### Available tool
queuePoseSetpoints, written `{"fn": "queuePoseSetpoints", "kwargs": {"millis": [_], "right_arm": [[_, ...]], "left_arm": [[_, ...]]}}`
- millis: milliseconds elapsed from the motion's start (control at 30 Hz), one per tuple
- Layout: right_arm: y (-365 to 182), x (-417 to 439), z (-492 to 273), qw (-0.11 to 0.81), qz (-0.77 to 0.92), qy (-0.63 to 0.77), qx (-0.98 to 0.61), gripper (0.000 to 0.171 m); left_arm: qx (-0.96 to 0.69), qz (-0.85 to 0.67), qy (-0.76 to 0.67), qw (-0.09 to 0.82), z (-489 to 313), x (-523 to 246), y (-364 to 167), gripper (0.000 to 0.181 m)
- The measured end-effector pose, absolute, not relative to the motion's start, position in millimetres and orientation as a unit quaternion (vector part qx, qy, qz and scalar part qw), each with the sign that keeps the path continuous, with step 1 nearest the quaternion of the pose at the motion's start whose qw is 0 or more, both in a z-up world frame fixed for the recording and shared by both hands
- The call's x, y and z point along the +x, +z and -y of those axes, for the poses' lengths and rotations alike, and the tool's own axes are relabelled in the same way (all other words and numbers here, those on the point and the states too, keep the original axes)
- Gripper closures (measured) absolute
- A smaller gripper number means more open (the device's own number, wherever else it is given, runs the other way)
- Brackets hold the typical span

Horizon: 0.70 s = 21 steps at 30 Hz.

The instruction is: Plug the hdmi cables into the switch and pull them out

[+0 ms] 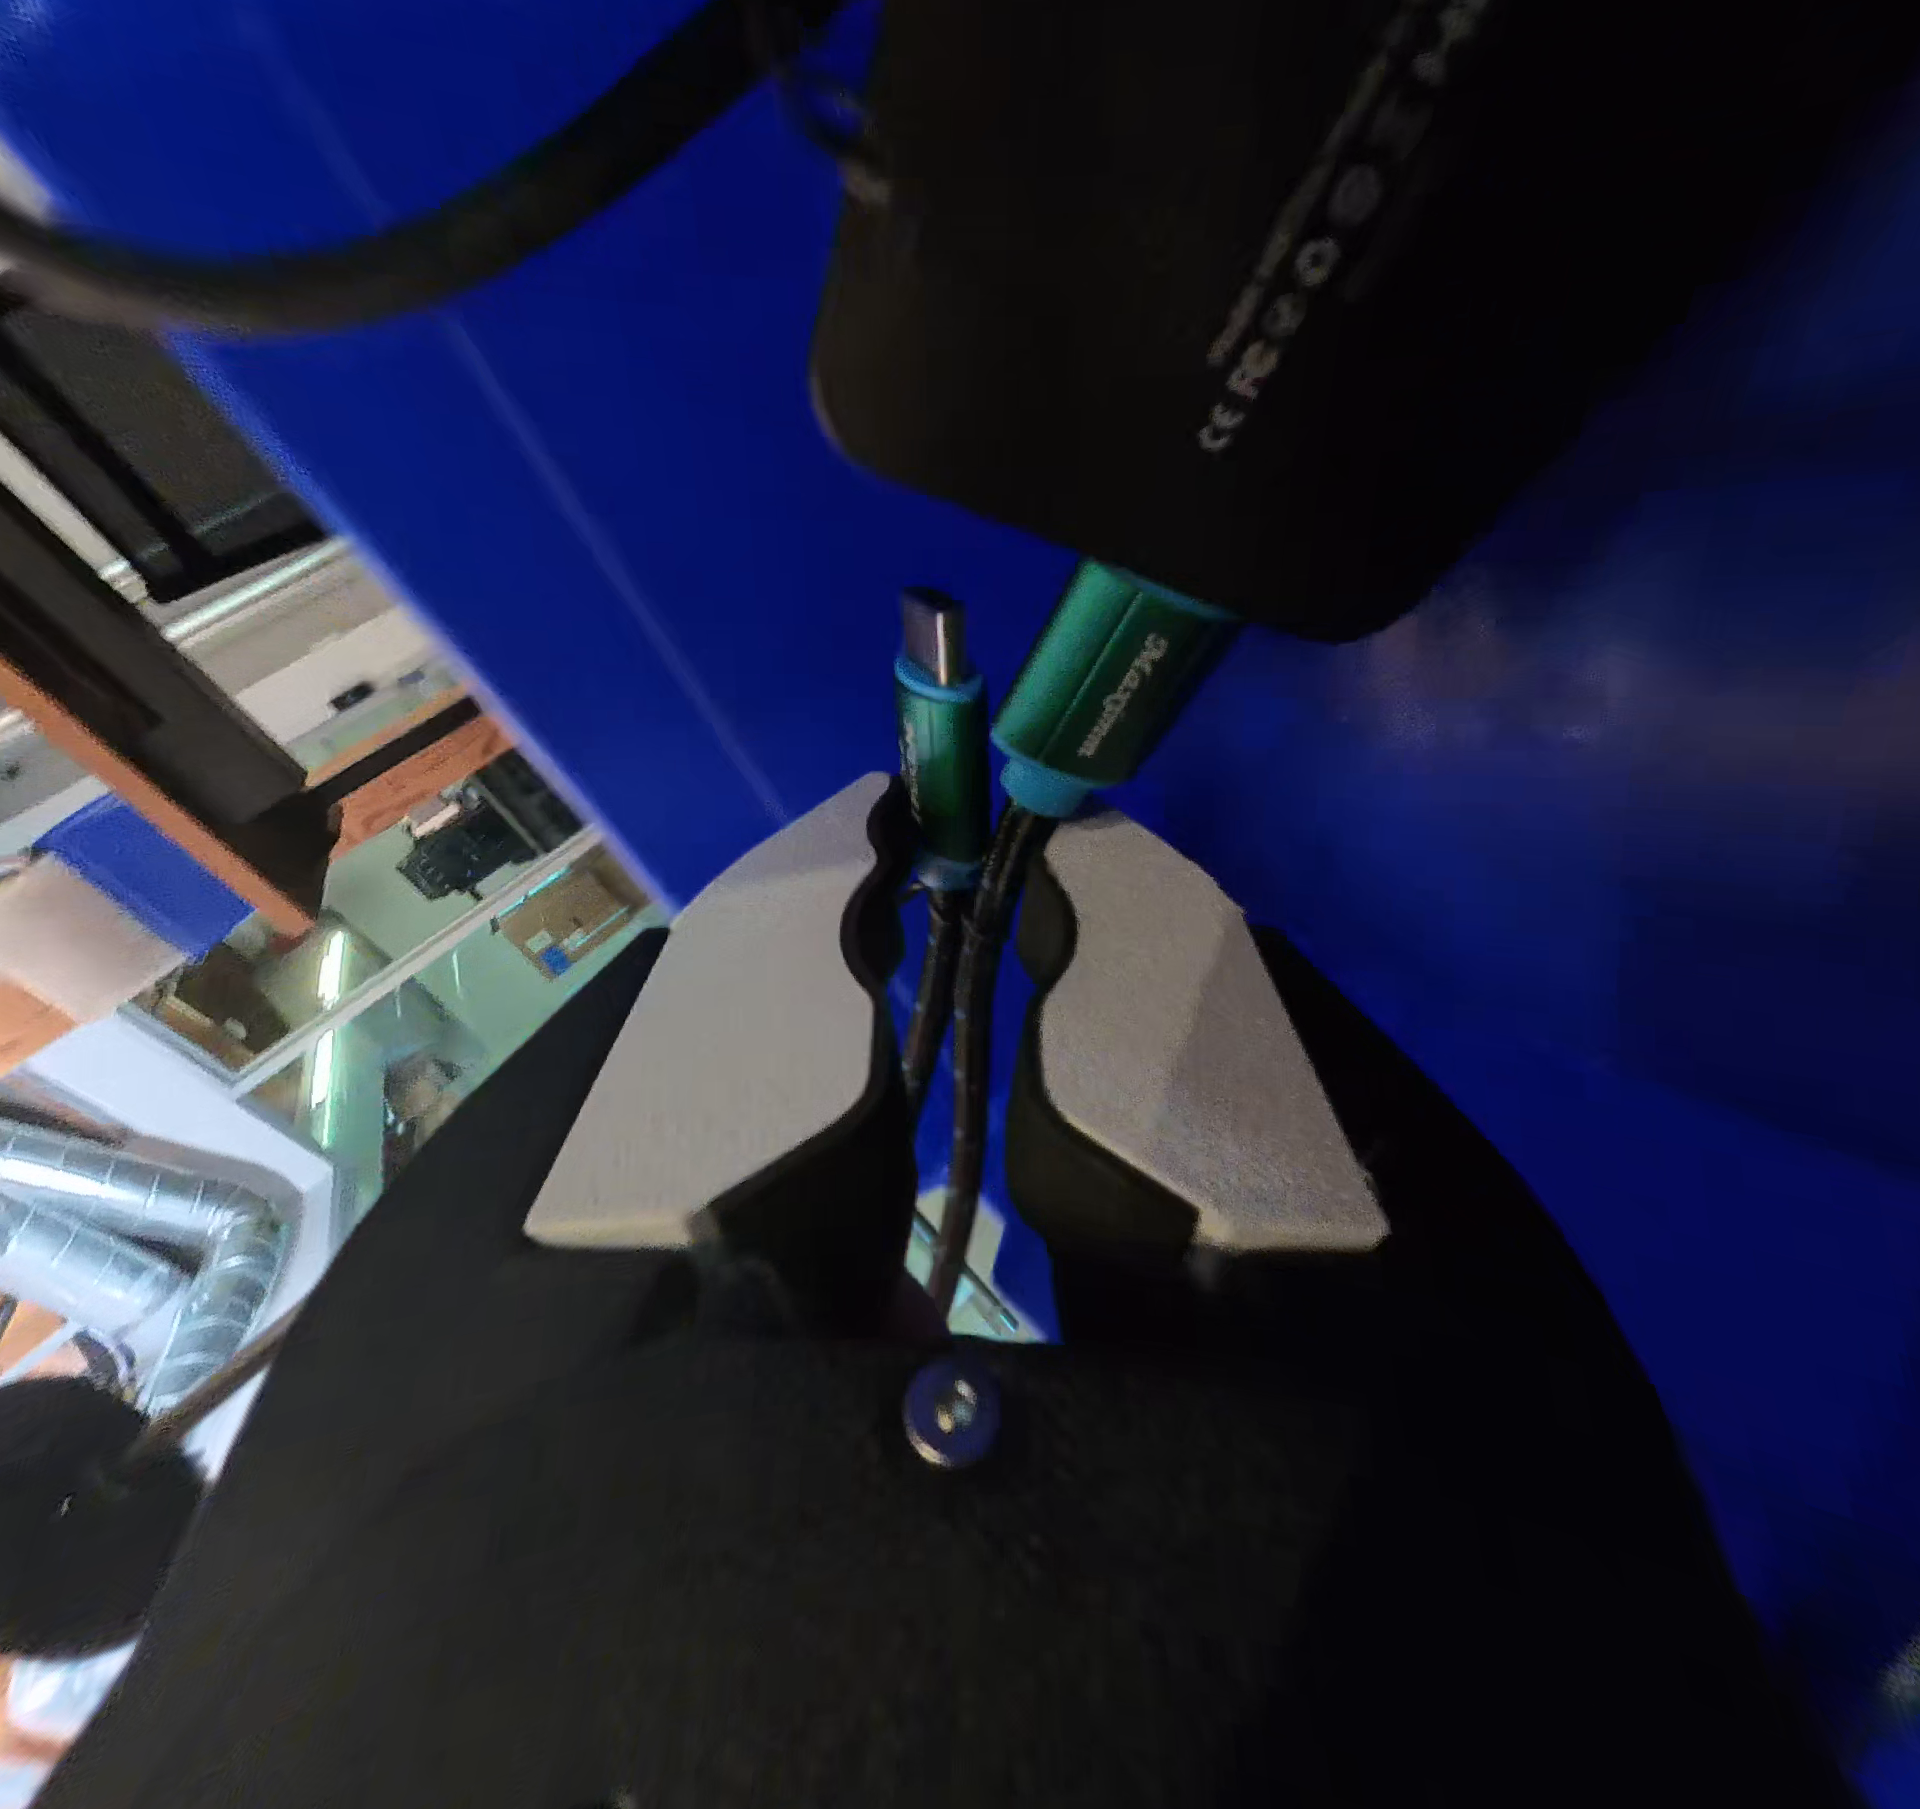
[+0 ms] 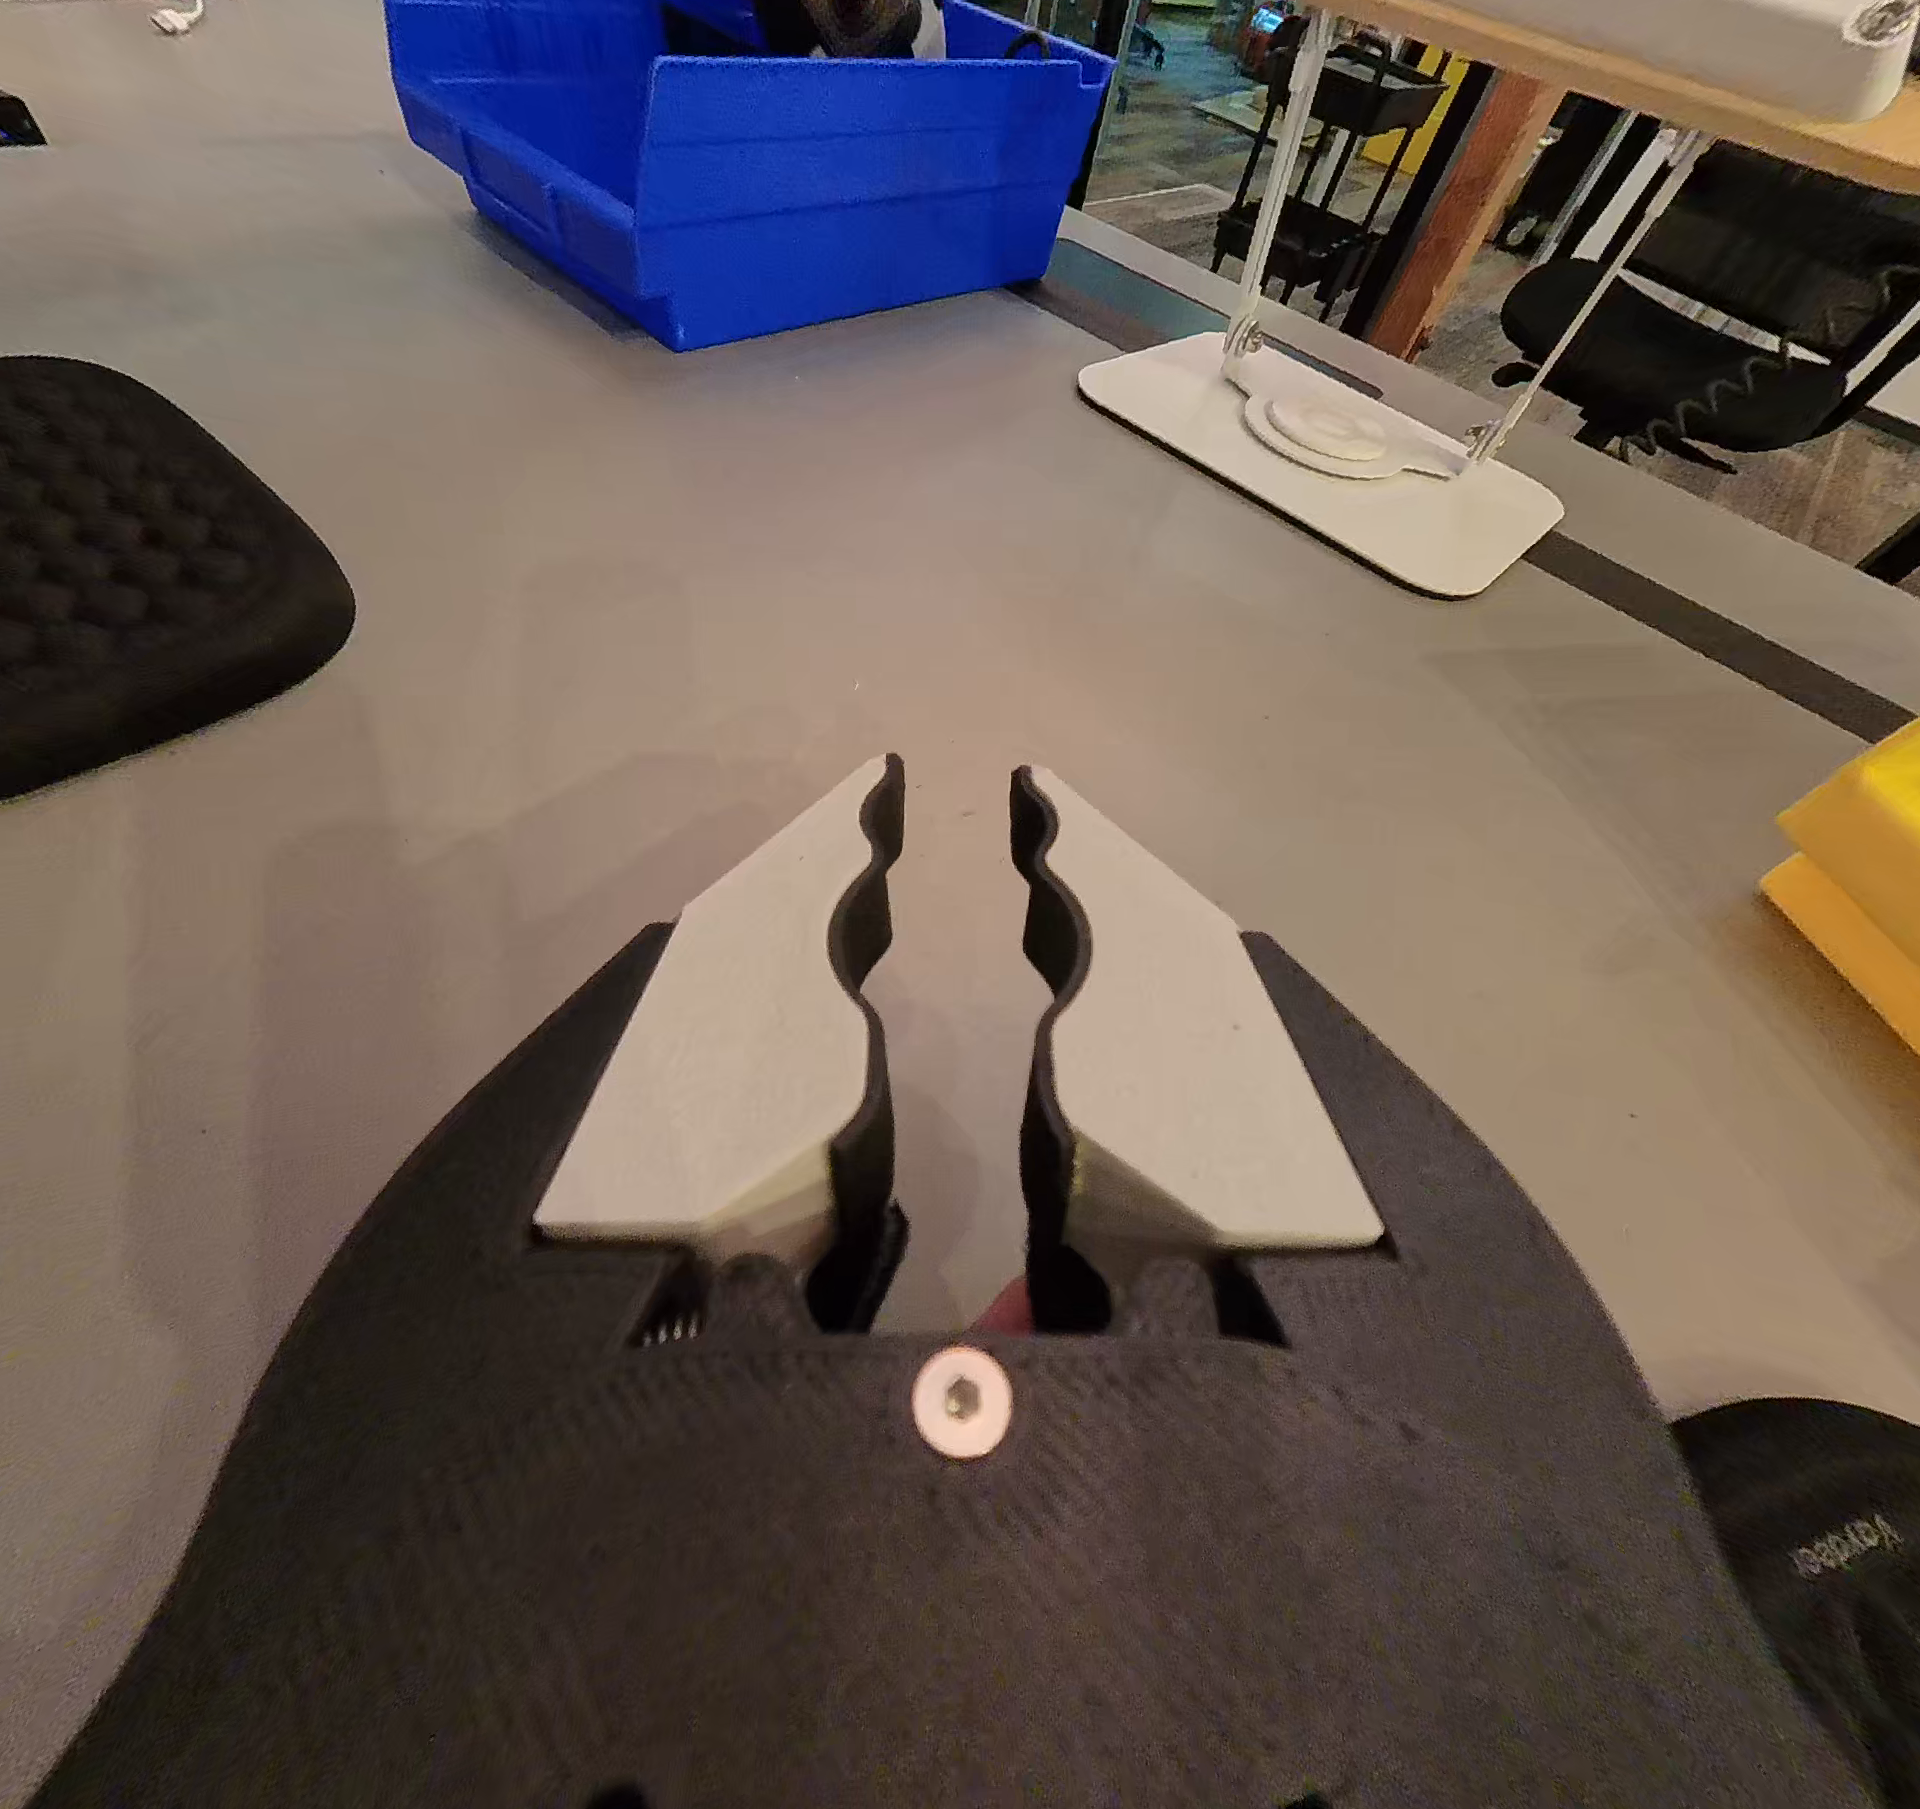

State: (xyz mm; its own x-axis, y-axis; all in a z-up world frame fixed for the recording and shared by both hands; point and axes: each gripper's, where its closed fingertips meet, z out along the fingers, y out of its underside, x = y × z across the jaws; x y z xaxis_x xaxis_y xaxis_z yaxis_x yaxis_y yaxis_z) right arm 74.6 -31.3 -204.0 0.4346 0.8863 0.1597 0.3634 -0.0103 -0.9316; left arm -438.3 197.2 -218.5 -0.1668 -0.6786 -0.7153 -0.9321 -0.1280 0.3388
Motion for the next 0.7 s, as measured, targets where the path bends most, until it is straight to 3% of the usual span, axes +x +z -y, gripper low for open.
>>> {"fn": "queuePoseSetpoints", "kwargs": {"millis": [400,600,700], "right_arm": [[-182,74,33,0.544,0.47,0.255,-0.646,0.153],[-141,67,33,0.552,0.505,0.286,-0.598,0.133],[-104,66,25,0.612,0.577,0.166,-0.514,0.123]], "left_arm": [[-0.616,-0.554,0.463,0.314,-177,-418,-87,0.169],[-0.53,-0.621,0.419,0.398,-135,-305,-19,0.17],[-0.496,-0.676,0.358,0.412,-102,-232,-10,0.17]]}}
